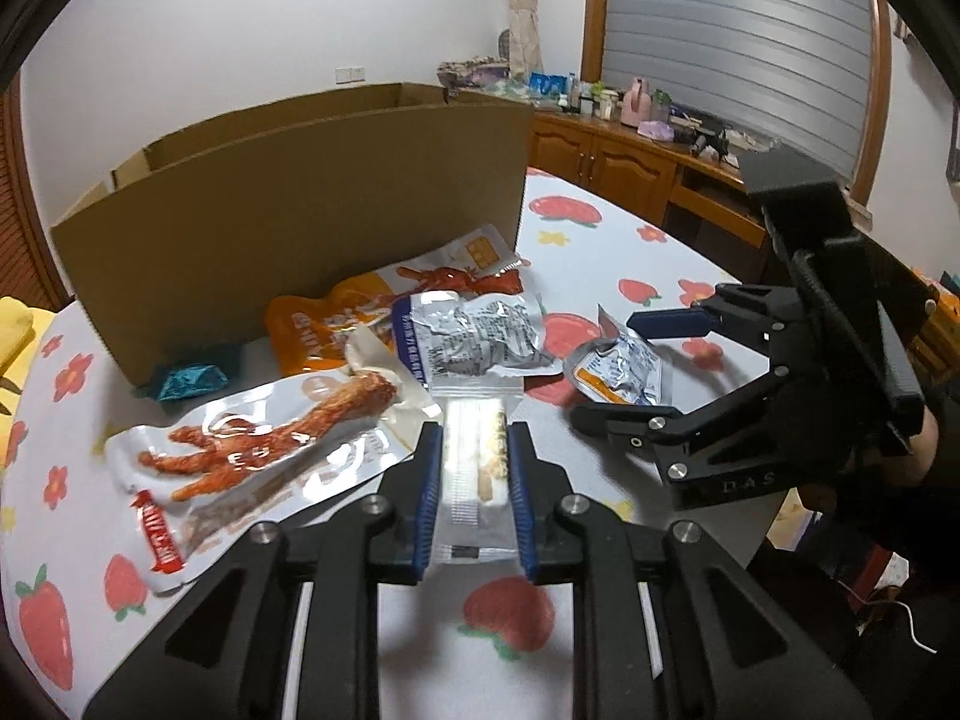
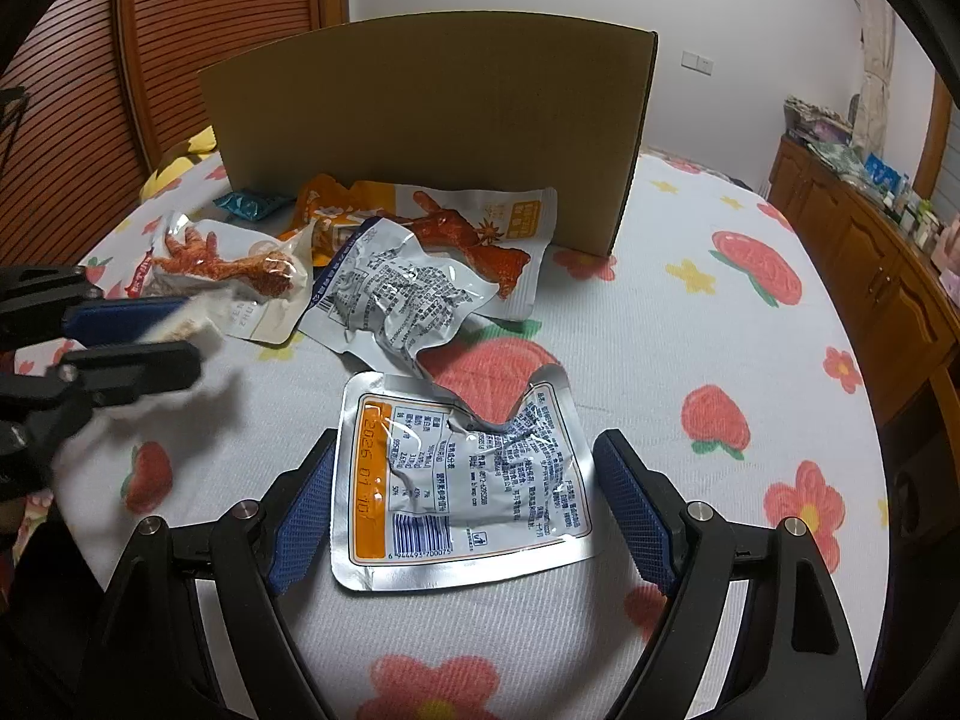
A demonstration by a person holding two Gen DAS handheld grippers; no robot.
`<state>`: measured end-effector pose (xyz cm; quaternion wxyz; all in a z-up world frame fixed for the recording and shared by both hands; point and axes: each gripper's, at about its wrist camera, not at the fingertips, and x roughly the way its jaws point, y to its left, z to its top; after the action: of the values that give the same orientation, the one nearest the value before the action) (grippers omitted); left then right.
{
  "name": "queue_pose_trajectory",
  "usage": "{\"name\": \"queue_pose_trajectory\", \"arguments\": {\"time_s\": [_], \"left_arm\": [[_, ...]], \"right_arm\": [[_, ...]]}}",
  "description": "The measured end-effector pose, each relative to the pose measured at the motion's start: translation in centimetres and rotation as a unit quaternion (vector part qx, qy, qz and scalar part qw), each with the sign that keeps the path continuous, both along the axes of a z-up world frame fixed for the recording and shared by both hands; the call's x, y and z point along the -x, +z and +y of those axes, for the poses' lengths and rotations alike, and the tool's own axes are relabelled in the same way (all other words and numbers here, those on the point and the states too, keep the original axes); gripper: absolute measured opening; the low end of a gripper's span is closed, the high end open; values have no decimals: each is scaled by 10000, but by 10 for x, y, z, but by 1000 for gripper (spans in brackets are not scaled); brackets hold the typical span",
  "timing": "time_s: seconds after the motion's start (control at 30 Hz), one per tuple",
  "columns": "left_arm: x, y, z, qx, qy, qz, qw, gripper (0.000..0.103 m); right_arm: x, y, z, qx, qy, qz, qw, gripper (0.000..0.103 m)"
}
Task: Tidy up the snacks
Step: 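Close the left tool on the white bar packet while the right tool grips the silver pouch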
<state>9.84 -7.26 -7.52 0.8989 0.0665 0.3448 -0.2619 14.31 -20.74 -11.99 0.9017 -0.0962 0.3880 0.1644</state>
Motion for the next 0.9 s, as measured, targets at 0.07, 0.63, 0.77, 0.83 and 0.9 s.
{"name": "queue_pose_trajectory", "arguments": {"time_s": [0.07, 0.63, 0.77, 0.83, 0.9], "left_arm": [[0, 2, 3, 38, 46, -13, 10000, 19], [2, 12, 12, 106, 239, -191, 9995, 20], [0, 17, 14, 129, 281, -237, 9992, 20], [-2, 20, 16, 146, 297, -262, 9991, 20], [-3, 23, 17, 151, 312, -292, 9990, 20]], "right_arm": [[0, 0, 0, 7, -2, -12, 10000, 84], [12, 16, 9, -18, 171, -264, 9995, 82], [15, 29, 11, -58, 232, -408, 9989, 82], [17, 36, 11, -93, 253, -469, 9985, 82], [16, 44, 13, -138, 275, -527, 9981, 82]]}}
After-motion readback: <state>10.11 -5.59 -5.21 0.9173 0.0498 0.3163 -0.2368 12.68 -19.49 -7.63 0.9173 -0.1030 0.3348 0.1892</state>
